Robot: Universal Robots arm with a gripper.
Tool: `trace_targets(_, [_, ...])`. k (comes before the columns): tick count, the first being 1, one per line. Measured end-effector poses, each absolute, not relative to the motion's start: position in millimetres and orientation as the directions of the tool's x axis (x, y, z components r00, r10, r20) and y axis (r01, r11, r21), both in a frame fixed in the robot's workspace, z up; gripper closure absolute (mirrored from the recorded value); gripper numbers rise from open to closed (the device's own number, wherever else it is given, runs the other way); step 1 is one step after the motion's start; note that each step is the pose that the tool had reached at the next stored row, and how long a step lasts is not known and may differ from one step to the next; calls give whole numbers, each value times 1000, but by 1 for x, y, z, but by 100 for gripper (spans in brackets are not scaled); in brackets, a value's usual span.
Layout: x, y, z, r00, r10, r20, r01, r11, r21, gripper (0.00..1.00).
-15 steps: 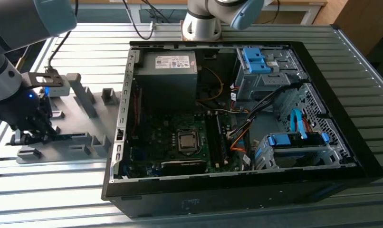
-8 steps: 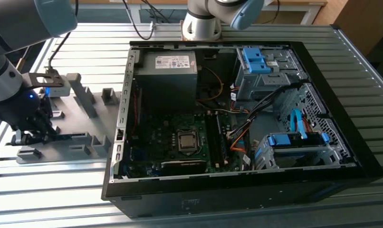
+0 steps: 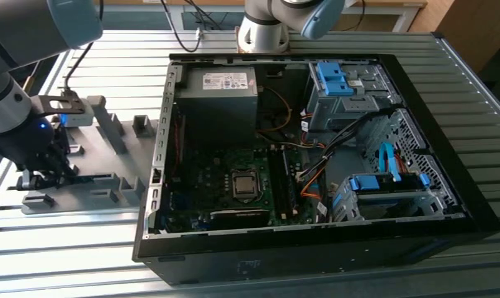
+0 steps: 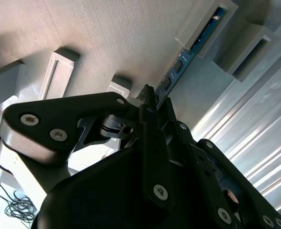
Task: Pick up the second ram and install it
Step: 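Pick up the second ram and move it above second insertion slot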
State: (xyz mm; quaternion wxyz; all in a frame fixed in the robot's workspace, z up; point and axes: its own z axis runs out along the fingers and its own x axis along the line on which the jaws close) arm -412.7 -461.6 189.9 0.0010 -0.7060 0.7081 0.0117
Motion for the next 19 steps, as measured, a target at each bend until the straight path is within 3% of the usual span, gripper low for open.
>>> trace_targets(19, [-408,-462,187,5,-1000,-18,-1000,-5,15,77])
